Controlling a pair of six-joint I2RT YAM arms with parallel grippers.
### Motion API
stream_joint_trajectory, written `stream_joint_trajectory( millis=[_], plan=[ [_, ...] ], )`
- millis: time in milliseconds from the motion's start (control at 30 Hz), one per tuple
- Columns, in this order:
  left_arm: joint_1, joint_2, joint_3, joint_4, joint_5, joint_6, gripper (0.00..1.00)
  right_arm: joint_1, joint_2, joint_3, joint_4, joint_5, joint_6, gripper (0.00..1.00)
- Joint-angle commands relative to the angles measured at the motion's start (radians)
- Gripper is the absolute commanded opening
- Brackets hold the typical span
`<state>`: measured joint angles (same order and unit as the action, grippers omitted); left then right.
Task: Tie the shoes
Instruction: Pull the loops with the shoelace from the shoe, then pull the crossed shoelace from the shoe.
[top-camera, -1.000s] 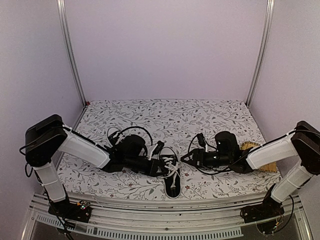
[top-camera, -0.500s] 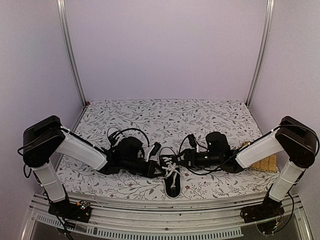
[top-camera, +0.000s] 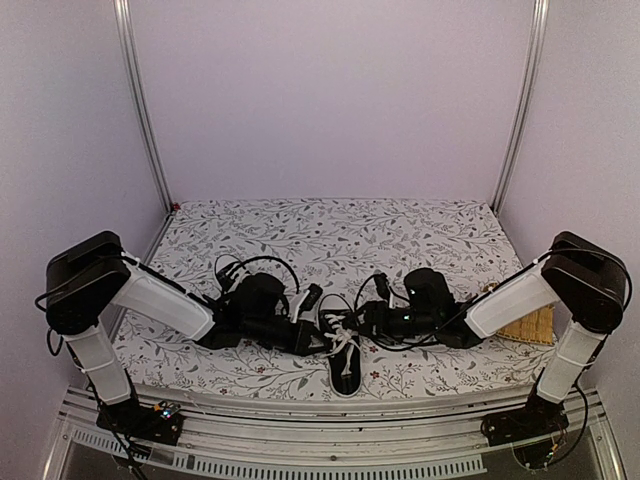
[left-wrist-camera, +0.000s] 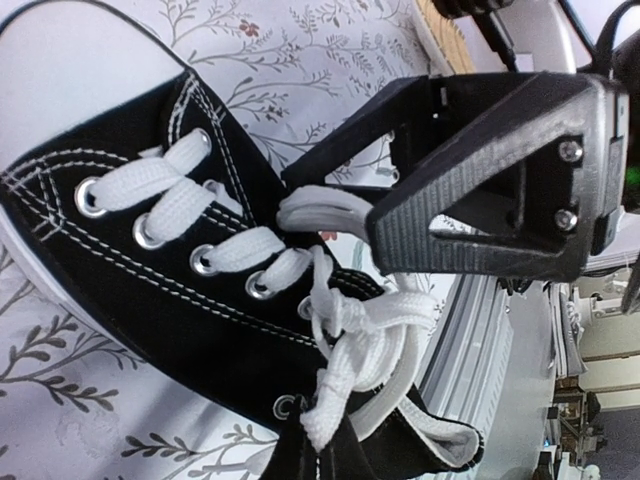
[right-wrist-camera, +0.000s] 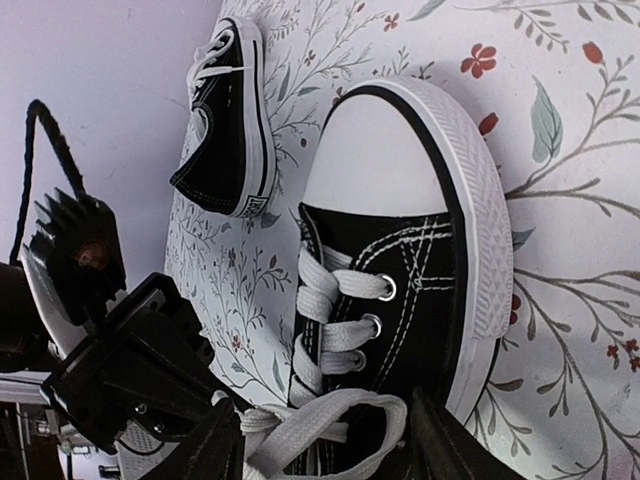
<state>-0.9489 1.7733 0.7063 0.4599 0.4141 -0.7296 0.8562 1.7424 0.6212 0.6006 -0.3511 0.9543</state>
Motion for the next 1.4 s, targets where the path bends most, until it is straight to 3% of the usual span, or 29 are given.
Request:
stream_joint_trajectory(
  millis=[0,200,267,667,1233,1300,1367],
  plan=[
    [0.004,-0.005,0.008,0.028,0.015,0.010,0.00,0.014,0.015,0.029,-0.030,0.006,0.008,0.51],
    [0.004,-0.023,0.001,0.022,-0.010,0.003,0.00,0.016,0.001,0.034,-0.029,0.004,0.010,0.11],
    [0.004,-0.028,-0.007,0.020,-0.017,0.001,0.00,0.016,-0.011,0.032,-0.031,0.014,0.010,0.03],
    [0.004,-0.054,-0.081,0.033,-0.057,-0.042,0.00,0.015,-0.098,0.011,-0.074,0.190,-0.066,0.02],
    [0.011,-0.065,-0.131,0.051,-0.076,-0.070,0.01,-0.008,-0.041,0.025,-0.077,0.211,-0.120,0.02],
    [0.013,-0.081,-0.127,0.044,-0.067,-0.044,0.27,-0.016,-0.043,0.030,-0.049,0.144,-0.155,0.05],
    [0.014,-0.124,-0.126,0.001,-0.092,-0.010,0.46,-0.020,-0.060,0.036,-0.046,0.101,-0.185,0.23]
  ],
)
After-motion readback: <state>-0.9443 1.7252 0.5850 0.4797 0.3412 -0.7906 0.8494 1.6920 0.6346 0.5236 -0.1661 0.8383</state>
